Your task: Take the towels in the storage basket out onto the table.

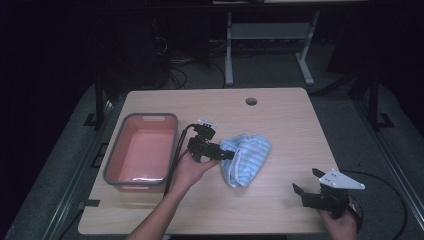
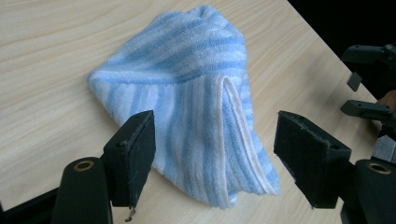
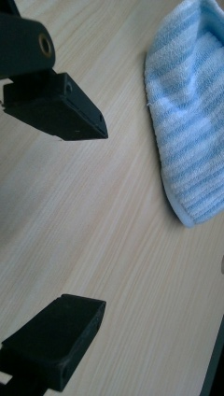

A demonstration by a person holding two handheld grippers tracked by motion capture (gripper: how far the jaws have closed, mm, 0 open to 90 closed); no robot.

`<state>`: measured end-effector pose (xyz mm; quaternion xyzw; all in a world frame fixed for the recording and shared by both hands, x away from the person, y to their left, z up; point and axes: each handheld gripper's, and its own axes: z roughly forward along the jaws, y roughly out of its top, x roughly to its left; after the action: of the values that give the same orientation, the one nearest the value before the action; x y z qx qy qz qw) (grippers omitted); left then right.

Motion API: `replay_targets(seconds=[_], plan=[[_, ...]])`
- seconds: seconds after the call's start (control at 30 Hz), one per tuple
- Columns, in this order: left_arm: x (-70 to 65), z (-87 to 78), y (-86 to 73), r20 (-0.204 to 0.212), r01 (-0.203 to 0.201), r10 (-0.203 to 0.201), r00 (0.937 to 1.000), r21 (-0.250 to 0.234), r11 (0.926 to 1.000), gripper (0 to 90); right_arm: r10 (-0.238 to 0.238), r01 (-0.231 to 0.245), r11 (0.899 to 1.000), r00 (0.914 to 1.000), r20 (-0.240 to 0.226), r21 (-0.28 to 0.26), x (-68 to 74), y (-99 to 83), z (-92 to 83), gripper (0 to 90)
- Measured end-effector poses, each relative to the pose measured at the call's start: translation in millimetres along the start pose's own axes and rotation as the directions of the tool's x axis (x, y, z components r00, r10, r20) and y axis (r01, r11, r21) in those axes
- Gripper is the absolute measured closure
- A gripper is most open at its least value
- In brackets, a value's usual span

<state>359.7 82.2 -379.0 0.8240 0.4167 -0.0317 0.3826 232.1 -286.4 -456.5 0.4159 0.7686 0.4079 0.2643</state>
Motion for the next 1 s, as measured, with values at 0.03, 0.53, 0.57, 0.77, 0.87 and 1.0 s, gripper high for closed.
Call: replay_targets(seconds=[0.03,0.53,0.57,0.77,0.87,1.0], plan=[[0.3,-1.3,-0.8,-0.004,-0.003,0.003,1.0,-0.003,1.0,28.6,0.002,-0.002,1.0,1.0,0.0,0.0,0.3,0.0,0.3,14.2],[9.2,-11.5,-23.6,0.005,0.015,-0.015,0.9999,-0.024,0.9996,27.8,-0.01,0.01,1.0,0.9999,-0.003,0.01,1.3,0.1,1.7,14.1],[10.0,-11.9,-25.1,0.005,0.018,-0.018,0.9998,-0.025,0.9995,27.8,-0.01,0.01,1.0,0.9999,-0.004,0.01,1.4,0.1,2.0,14.1],[12.6,-13.5,-31.1,0.008,0.02,-0.02,0.9998,-0.029,0.9994,27.7,-0.013,0.013,1.0,0.9999,-0.006,0.012,2.2,0.4,3.4,14.2],[12.4,-13.6,-34.3,0.012,0.024,-0.024,0.9996,-0.032,0.9992,27.7,-0.014,0.014,1.0,0.9999,-0.005,0.011,2.6,0.8,4.7,14.2],[11.8,-14.3,-38.9,0.013,0.021,-0.02,0.9997,-0.033,0.9992,27.6,-0.023,0.023,1.0,0.9997,-0.007,0.016,3.2,1.5,6.2,14.2]])
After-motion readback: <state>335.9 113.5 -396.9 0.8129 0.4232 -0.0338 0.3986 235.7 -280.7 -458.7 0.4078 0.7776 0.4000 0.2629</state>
